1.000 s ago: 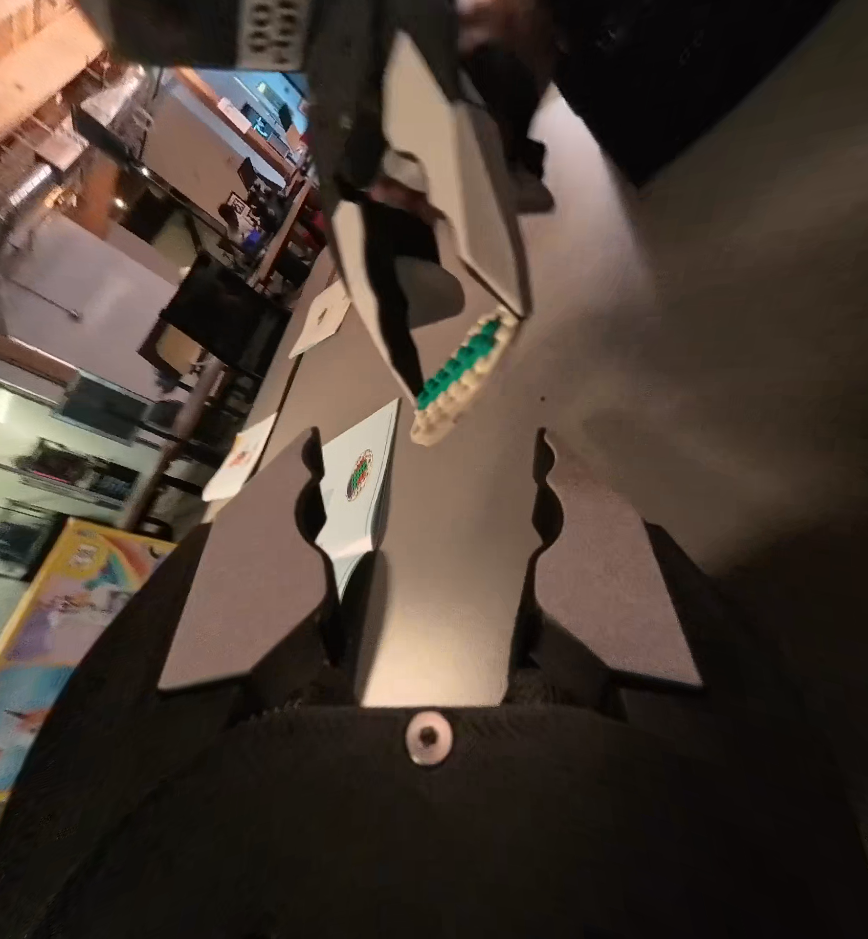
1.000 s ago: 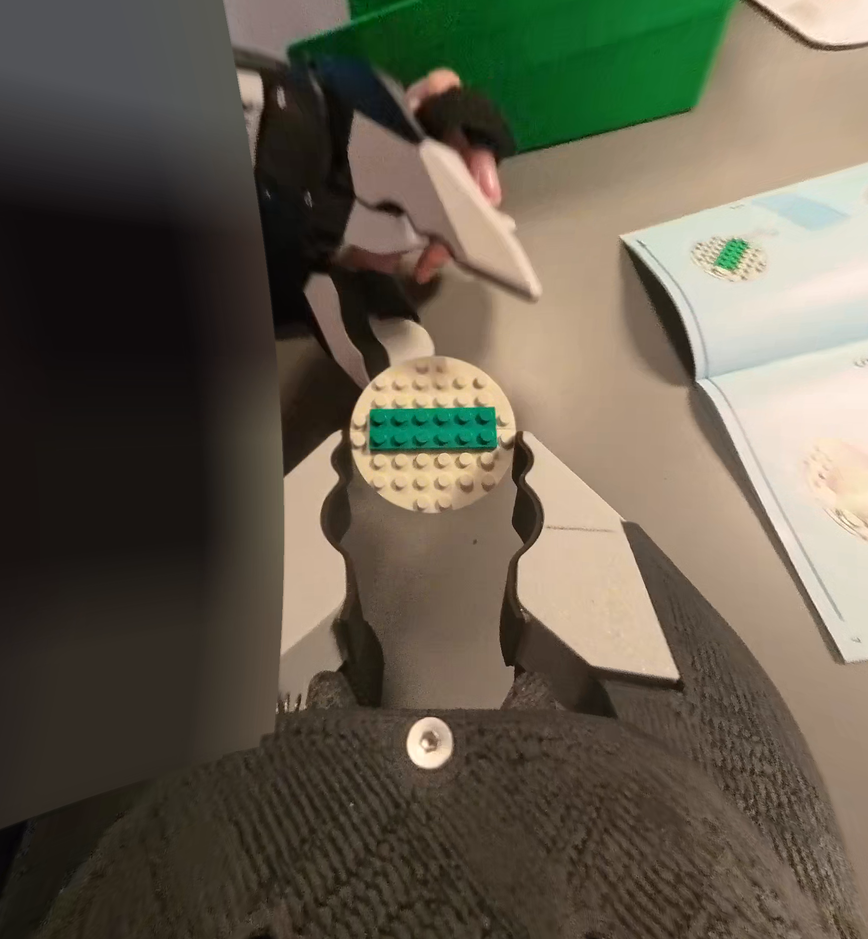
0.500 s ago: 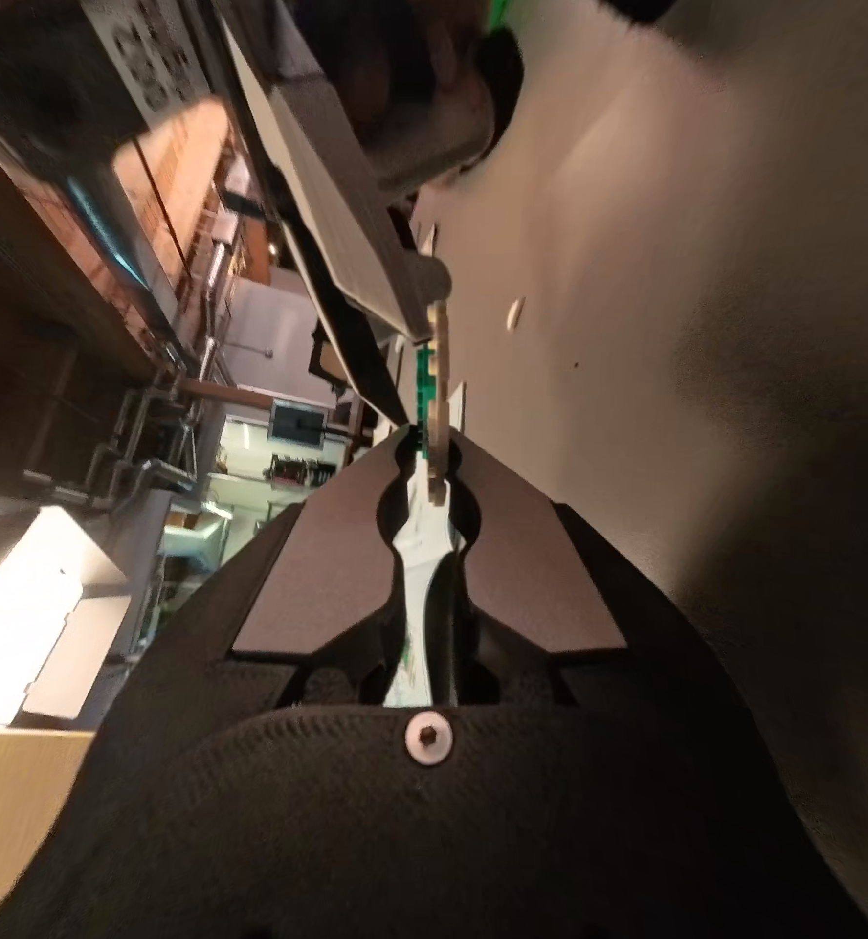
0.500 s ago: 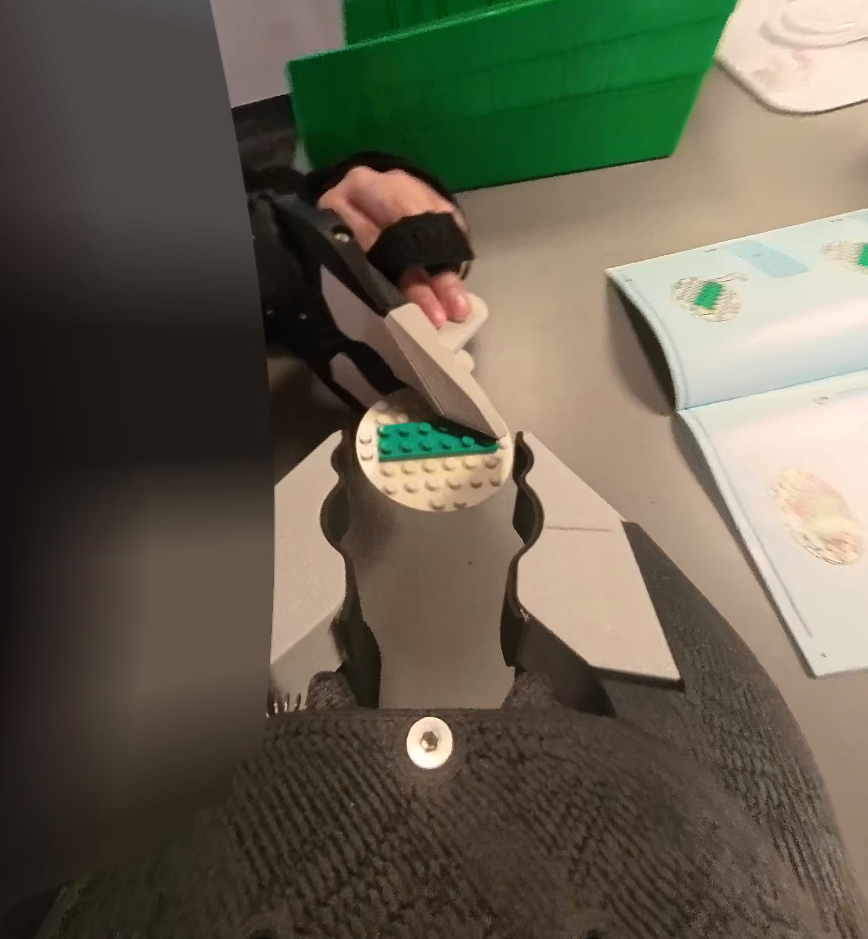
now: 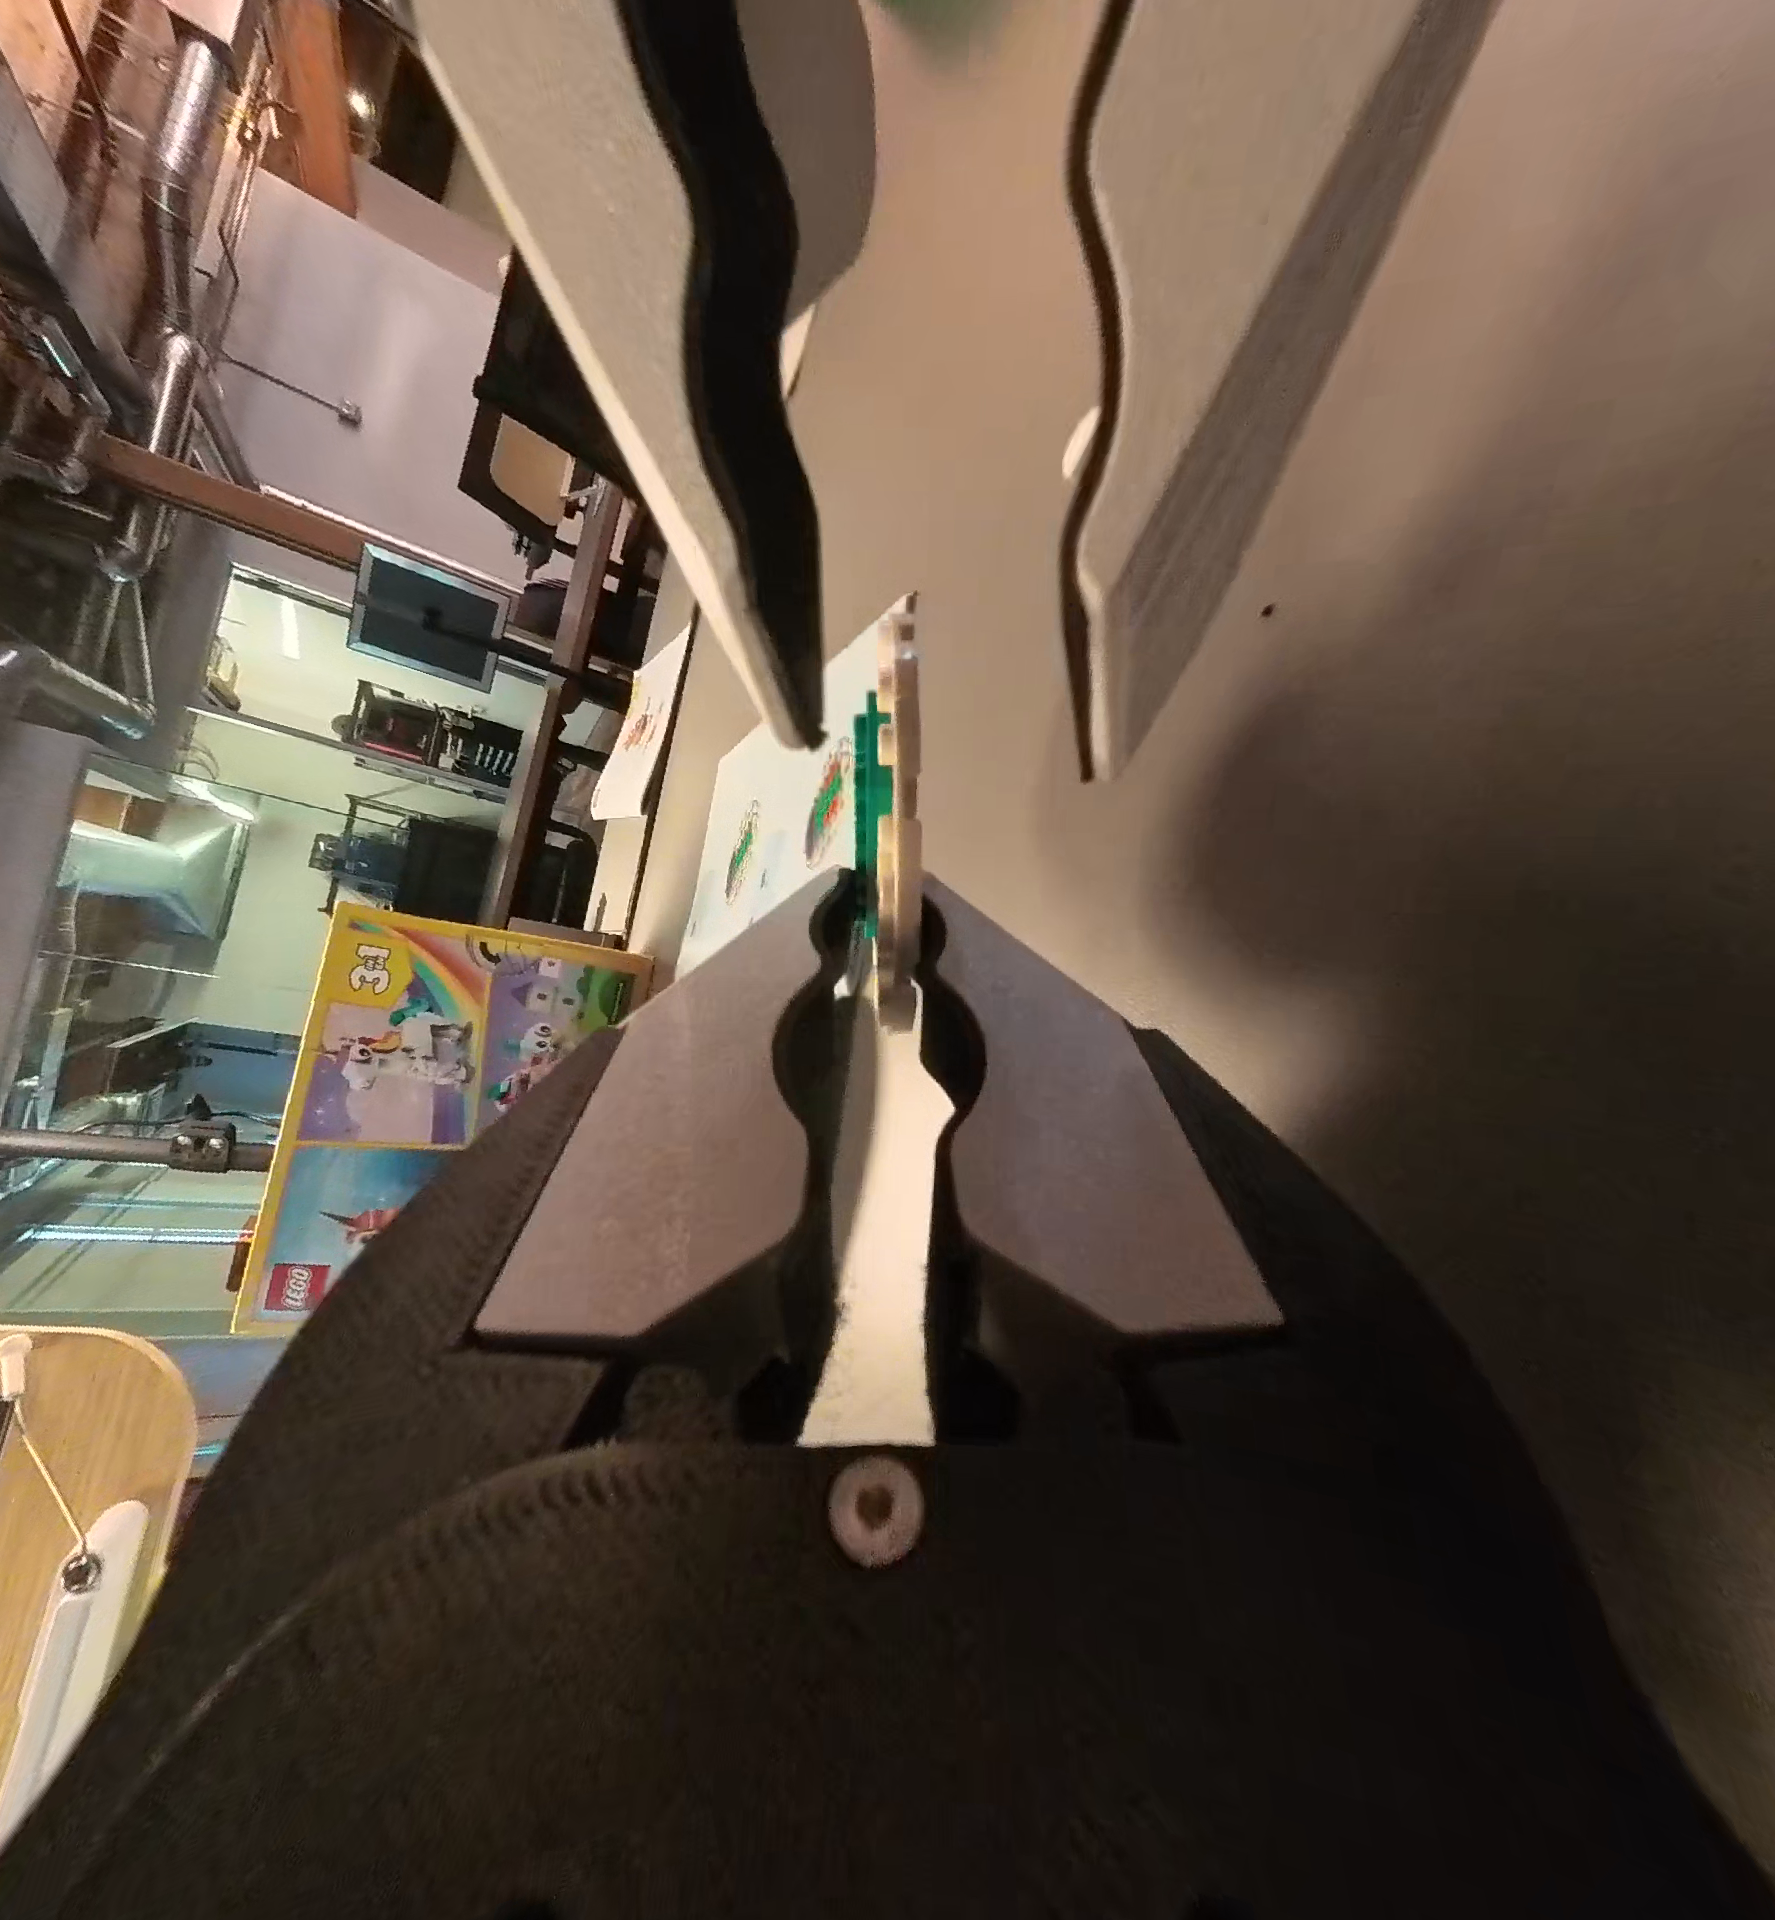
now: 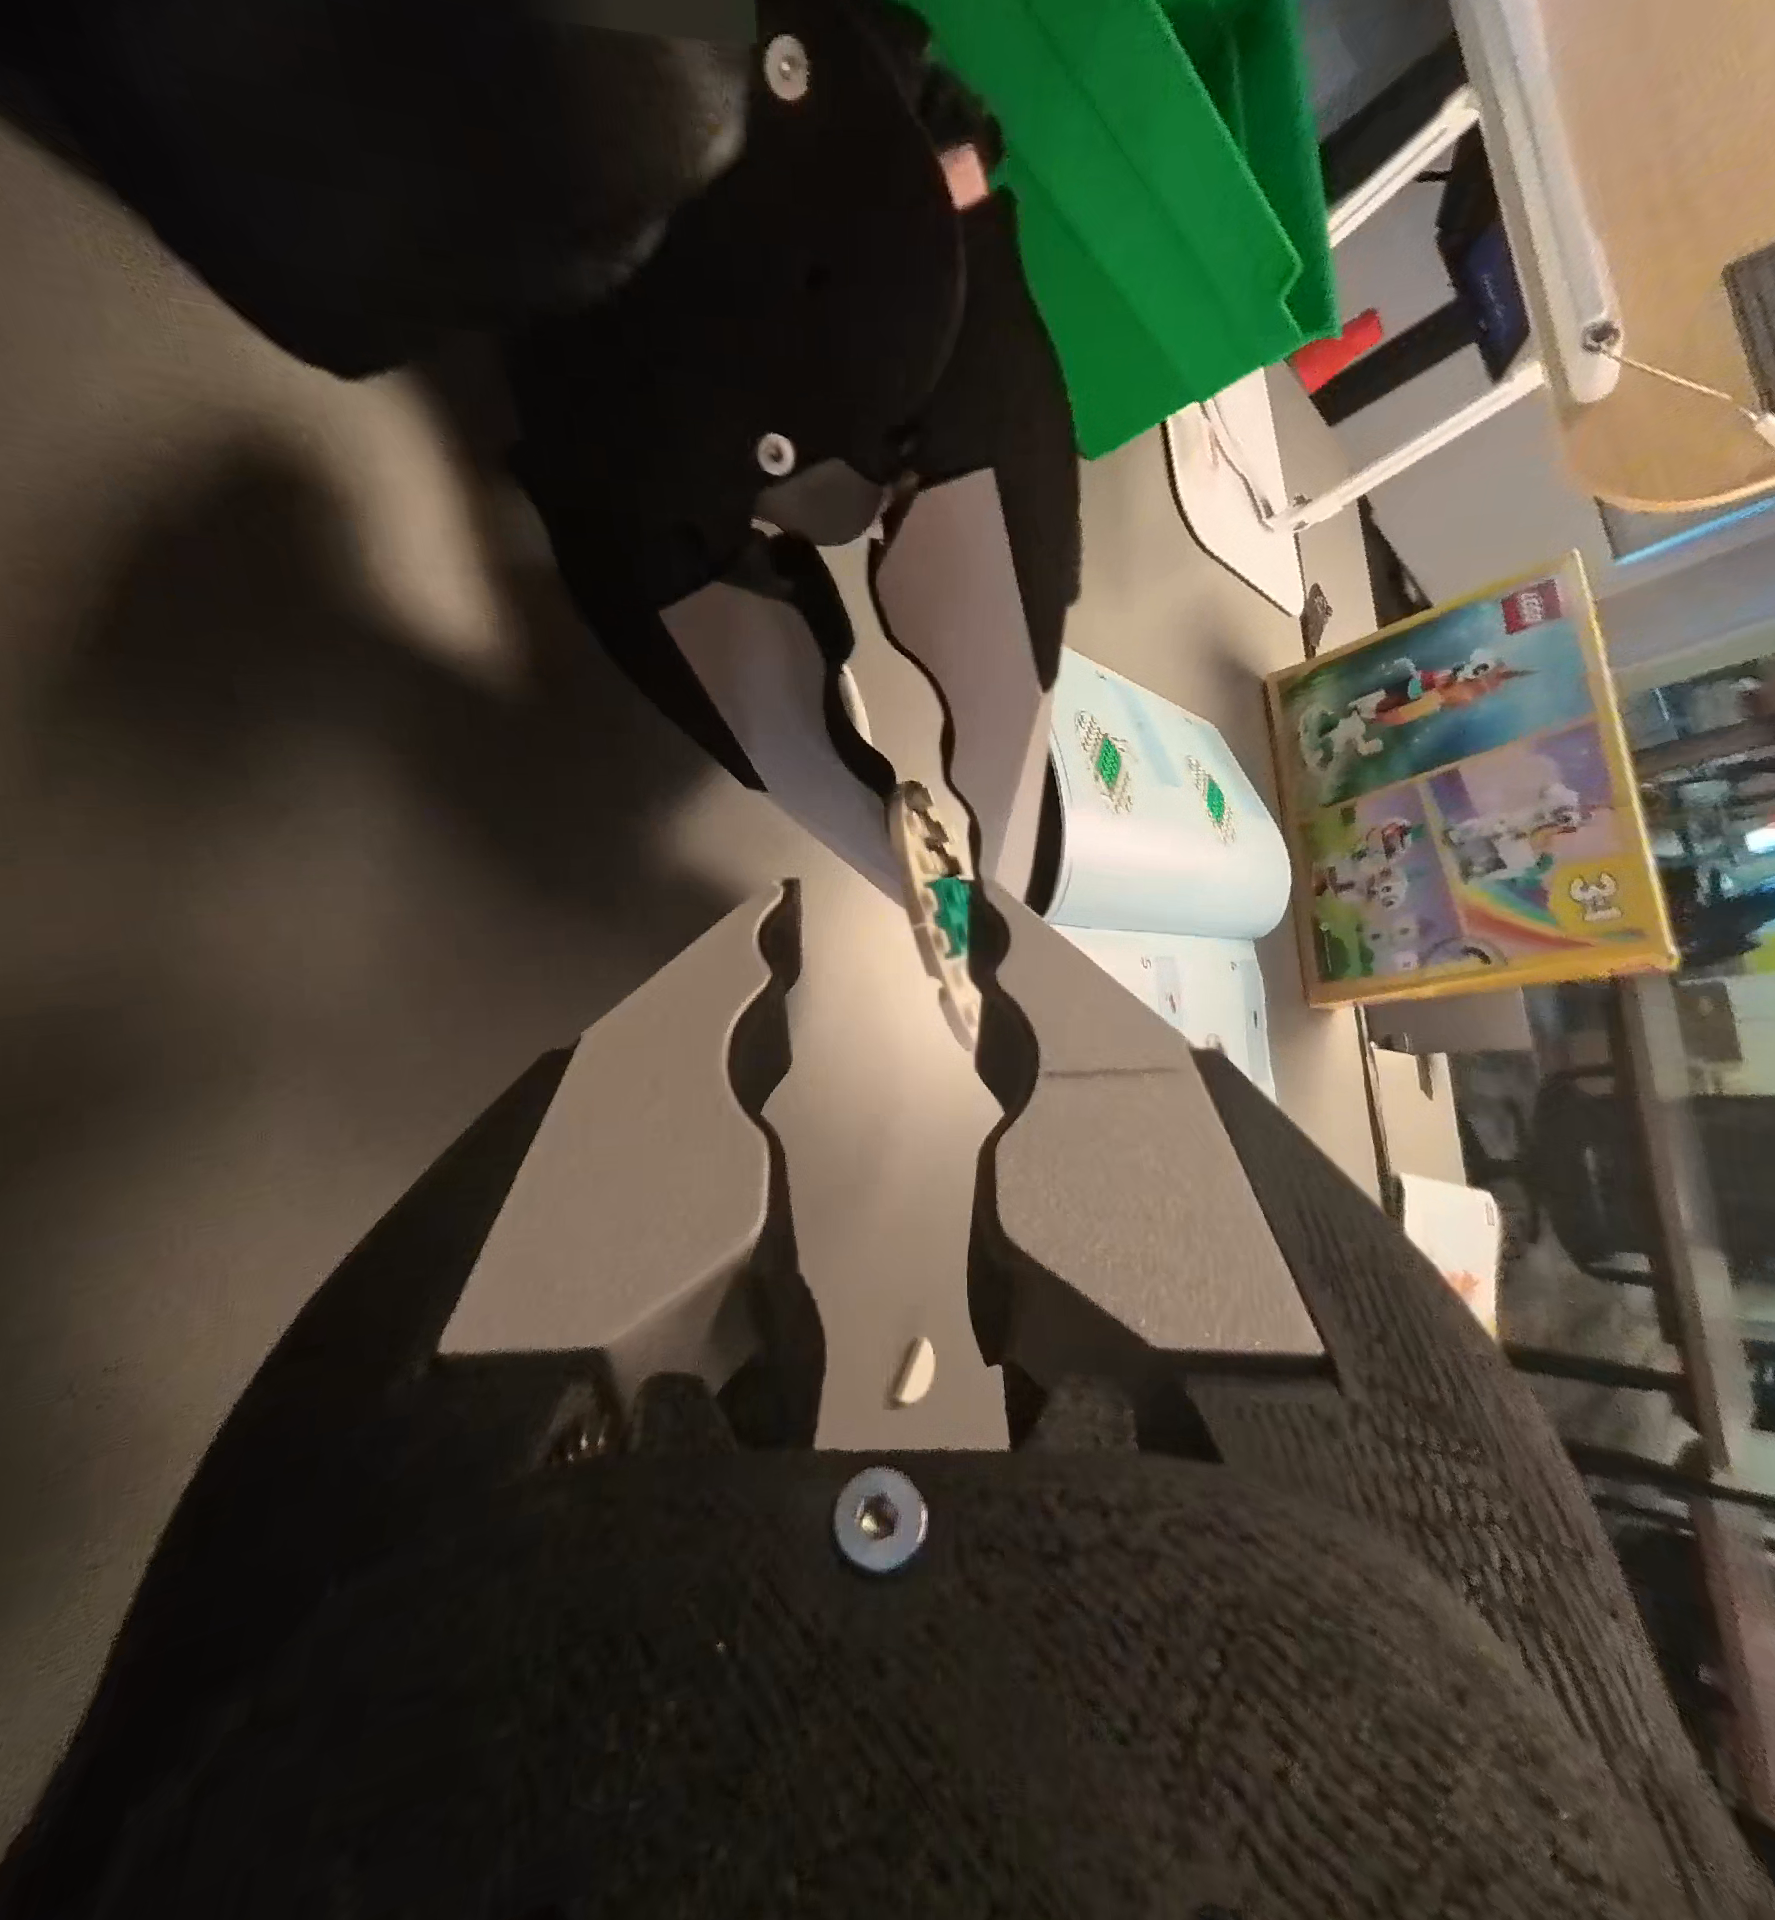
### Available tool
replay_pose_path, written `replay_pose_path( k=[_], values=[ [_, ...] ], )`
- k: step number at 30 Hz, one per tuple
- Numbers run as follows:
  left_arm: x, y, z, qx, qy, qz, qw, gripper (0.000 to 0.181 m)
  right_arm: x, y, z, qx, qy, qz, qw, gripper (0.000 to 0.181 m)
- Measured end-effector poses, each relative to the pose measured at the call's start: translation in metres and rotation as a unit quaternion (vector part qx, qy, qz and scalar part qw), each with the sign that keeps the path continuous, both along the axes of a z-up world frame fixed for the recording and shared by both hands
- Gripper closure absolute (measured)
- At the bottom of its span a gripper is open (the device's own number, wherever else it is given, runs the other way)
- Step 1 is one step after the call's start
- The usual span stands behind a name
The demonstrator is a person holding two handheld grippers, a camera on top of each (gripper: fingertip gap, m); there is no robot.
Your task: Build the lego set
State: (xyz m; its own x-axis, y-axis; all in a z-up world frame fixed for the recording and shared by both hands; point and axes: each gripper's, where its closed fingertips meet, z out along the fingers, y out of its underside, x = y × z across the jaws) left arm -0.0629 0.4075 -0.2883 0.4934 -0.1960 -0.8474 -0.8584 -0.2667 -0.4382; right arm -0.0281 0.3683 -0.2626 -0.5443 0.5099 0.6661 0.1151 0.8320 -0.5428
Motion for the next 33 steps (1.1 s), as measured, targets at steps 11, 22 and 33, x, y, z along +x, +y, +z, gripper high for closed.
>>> replay_pose_path(
  k=[11,22,33],
  values=[
    [0.003,-0.006,0.007,0.014,0.001,-0.031,0.999,0.173,-0.003,0.049,0.001,0.068,0.025,-0.064,0.995,0.179],
    [0.012,-0.002,0.006,0.024,0.055,-0.026,0.998,0.174,-0.008,0.049,-0.003,0.077,0.046,-0.1,0.991,0.152],
    [0.02,-0.007,0.016,0.059,0.07,-0.059,0.994,0.173,-0.013,0.064,-0.007,0.103,0.065,-0.122,0.985,0.176]
  ],
)
